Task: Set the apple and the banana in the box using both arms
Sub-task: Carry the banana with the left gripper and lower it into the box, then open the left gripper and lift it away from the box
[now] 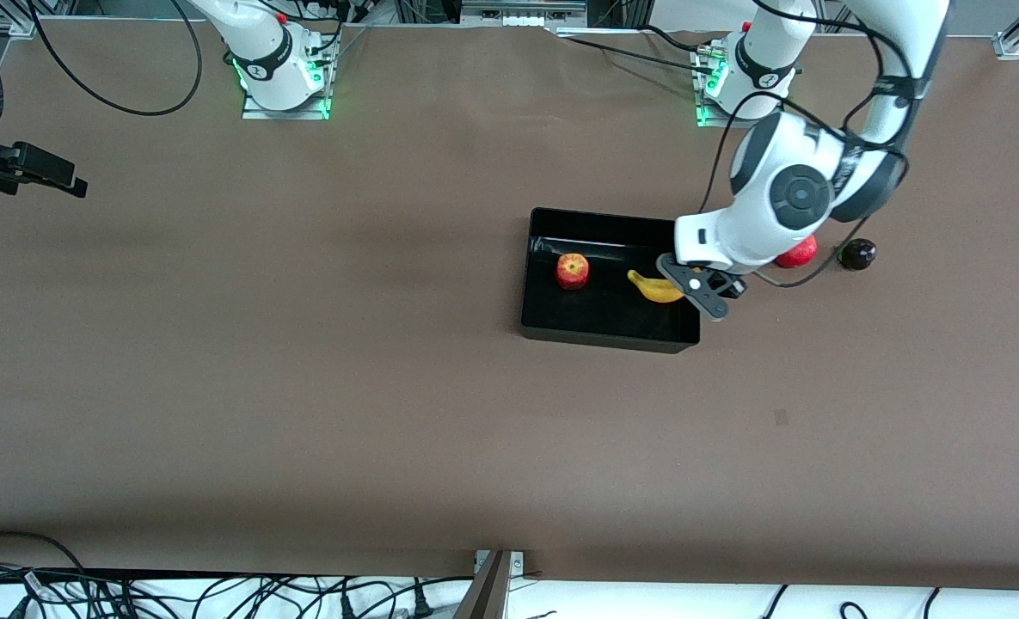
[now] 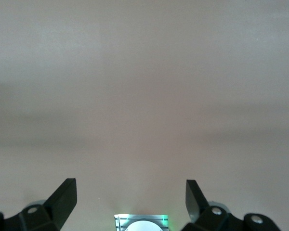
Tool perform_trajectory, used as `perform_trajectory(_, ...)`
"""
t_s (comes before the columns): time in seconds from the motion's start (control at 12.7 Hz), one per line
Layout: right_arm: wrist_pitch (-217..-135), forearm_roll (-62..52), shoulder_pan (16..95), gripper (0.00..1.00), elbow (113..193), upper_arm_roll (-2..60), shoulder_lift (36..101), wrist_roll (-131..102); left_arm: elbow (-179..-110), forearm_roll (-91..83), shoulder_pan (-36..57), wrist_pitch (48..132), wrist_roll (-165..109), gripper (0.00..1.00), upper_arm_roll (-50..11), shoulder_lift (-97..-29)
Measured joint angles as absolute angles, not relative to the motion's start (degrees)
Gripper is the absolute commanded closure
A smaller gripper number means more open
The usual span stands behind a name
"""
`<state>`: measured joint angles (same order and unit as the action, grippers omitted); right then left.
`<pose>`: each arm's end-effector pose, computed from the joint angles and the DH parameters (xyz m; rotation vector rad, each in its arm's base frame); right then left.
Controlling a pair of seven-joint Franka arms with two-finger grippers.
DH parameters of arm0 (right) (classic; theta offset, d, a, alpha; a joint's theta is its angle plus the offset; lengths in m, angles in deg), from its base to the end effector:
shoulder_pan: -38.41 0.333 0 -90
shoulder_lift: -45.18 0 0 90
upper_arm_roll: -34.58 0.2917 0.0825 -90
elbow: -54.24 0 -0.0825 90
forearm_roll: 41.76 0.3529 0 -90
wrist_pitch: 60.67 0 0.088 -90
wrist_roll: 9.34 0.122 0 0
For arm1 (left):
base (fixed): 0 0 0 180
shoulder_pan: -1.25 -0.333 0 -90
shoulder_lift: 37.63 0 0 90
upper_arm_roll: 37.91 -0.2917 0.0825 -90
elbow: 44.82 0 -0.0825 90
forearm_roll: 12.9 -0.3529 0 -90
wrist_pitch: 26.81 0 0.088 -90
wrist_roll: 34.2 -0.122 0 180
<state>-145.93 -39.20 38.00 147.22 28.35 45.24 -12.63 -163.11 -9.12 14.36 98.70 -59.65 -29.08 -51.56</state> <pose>0.5075 -0.0533 0.5556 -3.0775 0.0890 0.2026 0.5004 -0.2041 0.2905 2.8142 -1.1623 -0.1710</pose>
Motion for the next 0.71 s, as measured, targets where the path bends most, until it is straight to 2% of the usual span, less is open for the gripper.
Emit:
perform_trajectory(0.24, -145.9, -39.2, 38.0, 0.0, 147.2, 28.3, 45.3, -12.6, -165.7, -9.1, 16.6, 104.0, -59.4, 1.0, -28.4, -54.1)
perform_trajectory(0.71, -145.9, -39.2, 38.0, 0.0, 147.2, 28.3, 45.3, -12.6, -166.0, -9.1, 17.3, 109.5, -59.4, 1.0, -28.3, -58.1)
